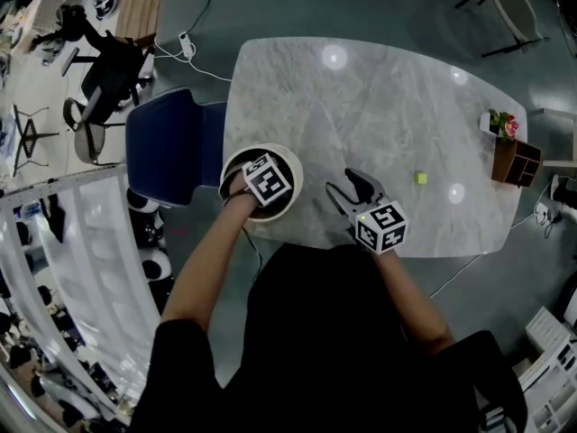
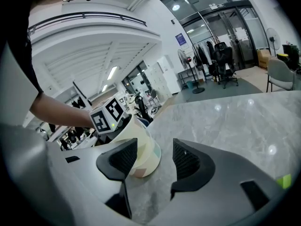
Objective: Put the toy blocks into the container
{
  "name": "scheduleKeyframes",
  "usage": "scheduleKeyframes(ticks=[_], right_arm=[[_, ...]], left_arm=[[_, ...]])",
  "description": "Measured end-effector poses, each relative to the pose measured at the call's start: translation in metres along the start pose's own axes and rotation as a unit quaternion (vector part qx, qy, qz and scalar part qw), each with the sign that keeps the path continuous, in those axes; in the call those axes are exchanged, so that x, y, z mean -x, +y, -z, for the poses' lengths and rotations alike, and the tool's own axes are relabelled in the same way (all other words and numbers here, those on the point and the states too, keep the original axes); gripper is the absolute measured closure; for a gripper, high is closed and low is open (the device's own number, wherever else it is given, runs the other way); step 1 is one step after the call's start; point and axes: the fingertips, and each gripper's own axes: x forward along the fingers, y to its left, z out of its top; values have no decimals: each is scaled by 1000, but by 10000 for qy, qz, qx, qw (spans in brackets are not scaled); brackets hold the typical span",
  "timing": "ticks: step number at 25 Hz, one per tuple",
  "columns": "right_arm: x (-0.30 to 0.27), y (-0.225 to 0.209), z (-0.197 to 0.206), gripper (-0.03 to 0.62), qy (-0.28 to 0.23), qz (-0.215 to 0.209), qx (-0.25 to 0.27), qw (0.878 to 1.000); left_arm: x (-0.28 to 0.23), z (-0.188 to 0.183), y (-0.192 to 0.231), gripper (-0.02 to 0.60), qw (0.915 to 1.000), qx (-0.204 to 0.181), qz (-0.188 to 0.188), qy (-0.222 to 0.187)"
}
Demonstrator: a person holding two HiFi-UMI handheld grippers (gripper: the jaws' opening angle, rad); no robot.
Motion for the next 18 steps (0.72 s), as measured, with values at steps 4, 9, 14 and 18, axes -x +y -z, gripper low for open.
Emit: scheduleKeyframes(ticks=[4, 9, 14, 18], right_arm=[[2, 3, -2, 376, -9, -41, 77, 10000], [1, 23, -7, 376, -21, -208, 313, 9993], [12, 41, -7, 376, -14, -334, 674, 9972], [24, 58, -2, 376, 37, -416, 798, 9959]], left_arm=[[18, -3, -6, 370, 9998, -159, -136, -44], [45, -1, -16, 371, 9991, -196, -308, -192], [72, -1, -30, 371, 9969, -112, -581, -522], [106, 3, -44, 375, 9910, 172, -872, -1000]])
